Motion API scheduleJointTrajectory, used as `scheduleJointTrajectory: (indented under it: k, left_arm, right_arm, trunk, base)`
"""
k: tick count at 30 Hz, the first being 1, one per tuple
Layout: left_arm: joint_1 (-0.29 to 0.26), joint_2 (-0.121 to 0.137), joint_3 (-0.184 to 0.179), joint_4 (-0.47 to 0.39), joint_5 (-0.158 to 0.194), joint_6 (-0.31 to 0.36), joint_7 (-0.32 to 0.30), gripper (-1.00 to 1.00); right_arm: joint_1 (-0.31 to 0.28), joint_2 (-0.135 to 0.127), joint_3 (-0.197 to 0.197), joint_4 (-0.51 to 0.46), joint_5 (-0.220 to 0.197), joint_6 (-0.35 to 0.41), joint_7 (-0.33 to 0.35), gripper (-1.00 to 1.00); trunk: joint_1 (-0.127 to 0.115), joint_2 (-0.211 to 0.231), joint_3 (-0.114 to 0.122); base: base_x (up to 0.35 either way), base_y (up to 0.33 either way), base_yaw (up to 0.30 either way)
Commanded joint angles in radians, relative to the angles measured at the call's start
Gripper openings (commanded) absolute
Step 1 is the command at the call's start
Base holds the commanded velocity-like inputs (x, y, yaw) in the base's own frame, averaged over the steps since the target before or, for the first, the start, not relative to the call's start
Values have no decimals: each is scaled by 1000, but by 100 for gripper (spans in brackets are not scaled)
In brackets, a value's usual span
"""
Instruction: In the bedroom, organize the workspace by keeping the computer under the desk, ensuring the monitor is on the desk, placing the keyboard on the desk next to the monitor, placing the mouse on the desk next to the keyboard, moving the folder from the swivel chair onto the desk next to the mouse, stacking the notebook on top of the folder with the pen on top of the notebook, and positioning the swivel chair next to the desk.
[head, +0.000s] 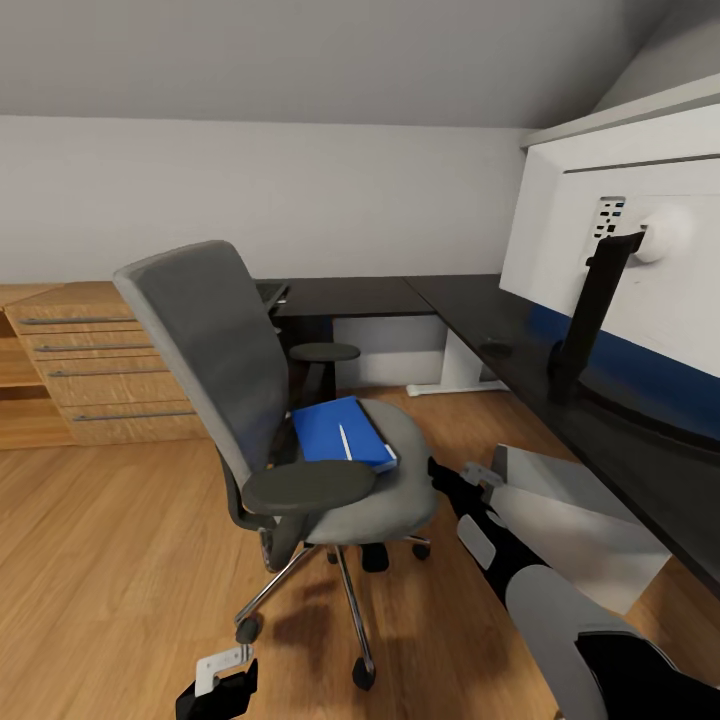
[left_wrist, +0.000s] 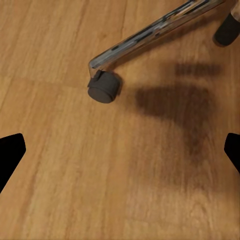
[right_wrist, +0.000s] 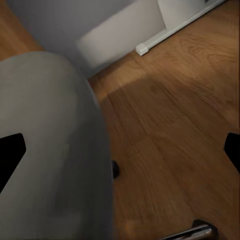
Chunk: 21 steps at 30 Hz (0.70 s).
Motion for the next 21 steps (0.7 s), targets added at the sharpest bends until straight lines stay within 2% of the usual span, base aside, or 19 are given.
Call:
scheduleJointTrajectory:
  k: [1,10,13,18,21]
  left_arm:
    - [0,0,0,-1,8,-1,3,100]
    - [0,1,5,-1,10,-4,3,100]
    - [0,2,6,1,11,-38,4,100]
    - [0,3,3,50,9,-156,5,100]
    - [0,3,2,67,8,-186,6,100]
  right_arm:
    - [-1,0,-2,1,-8,-4,4,100]
    - [-1,-13,-7,0,-8,38,6,100]
    - [-1,-14,-12,0,-8,70,9,100]
    - [-1,-14,-28,-1,-8,92,14,100]
    - [-1,-14,-31,-2,-8,103,18,100]
  trunk:
    - [0,0,-1]
    - [0,0,-1]
    - [0,0,-1]
    - [0,0,-1]
    - [0,0,-1]
  base:
    - [0,0,0]
    - [0,0,0]
    - [0,0,0]
    - [0,0,0]
    - [0,0,0]
